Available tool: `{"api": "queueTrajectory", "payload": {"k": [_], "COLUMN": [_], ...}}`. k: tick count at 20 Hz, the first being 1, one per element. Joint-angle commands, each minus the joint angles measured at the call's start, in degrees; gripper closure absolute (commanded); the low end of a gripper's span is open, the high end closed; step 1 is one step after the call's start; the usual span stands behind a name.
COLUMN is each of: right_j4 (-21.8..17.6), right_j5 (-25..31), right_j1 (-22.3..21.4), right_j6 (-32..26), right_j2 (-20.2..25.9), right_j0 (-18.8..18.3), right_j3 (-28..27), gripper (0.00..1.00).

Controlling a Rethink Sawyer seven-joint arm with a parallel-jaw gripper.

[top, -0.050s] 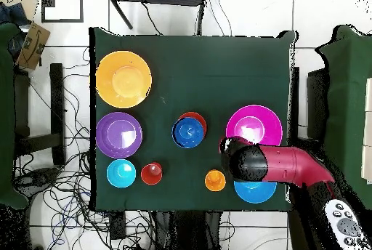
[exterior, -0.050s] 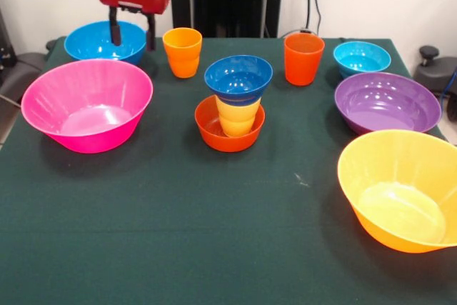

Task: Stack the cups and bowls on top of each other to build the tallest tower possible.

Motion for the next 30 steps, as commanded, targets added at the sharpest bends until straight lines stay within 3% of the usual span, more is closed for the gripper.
{"api": "queueTrajectory", "payload": {"k": [1,15,30], "right_j4": [0.97,2.22,-0.08], "right_j5": [2.81,1.57,-3.75], "right_j1": [0.99,1.47,3.04], "right_j6": [-1.5,2.49,6.0], "right_j2": [5.27,2.74,-2.65], "right_j0": [3.32,8.03,12.1], "right_j3": [4.6,4.95,6.79], "gripper": [0.0,0.0,0.0]}}
